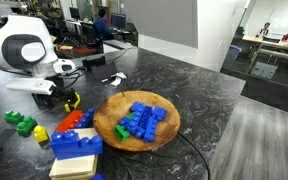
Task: Move the red block backwards
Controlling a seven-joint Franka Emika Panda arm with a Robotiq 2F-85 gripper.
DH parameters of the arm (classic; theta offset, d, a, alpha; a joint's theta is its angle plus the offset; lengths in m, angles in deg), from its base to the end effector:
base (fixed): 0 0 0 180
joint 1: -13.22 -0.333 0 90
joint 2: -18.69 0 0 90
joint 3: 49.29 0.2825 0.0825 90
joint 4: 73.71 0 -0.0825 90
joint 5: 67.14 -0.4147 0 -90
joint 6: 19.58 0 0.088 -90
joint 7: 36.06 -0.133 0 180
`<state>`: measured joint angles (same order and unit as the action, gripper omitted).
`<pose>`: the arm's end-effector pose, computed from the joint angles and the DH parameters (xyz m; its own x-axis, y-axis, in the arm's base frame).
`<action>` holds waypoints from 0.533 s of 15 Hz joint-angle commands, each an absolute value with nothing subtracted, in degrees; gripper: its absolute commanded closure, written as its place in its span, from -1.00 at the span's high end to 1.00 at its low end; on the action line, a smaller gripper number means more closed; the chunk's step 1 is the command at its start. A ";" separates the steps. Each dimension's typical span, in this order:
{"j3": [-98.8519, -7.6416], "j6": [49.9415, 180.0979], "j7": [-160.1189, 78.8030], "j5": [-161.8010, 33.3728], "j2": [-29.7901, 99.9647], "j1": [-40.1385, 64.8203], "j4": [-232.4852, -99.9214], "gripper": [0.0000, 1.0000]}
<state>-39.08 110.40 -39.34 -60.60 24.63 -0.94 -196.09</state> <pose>0.5302 0.2349 0.2837 0.9043 0.4257 0.0327 0.4229 -0.9035 0.0695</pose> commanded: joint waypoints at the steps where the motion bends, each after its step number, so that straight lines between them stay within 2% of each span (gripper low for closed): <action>1: -38.48 110.30 -38.77 -61.17 24.22 -0.40 -196.12 1.00; 8: -38.42 110.62 -38.41 -61.51 23.40 -0.37 -196.99 1.00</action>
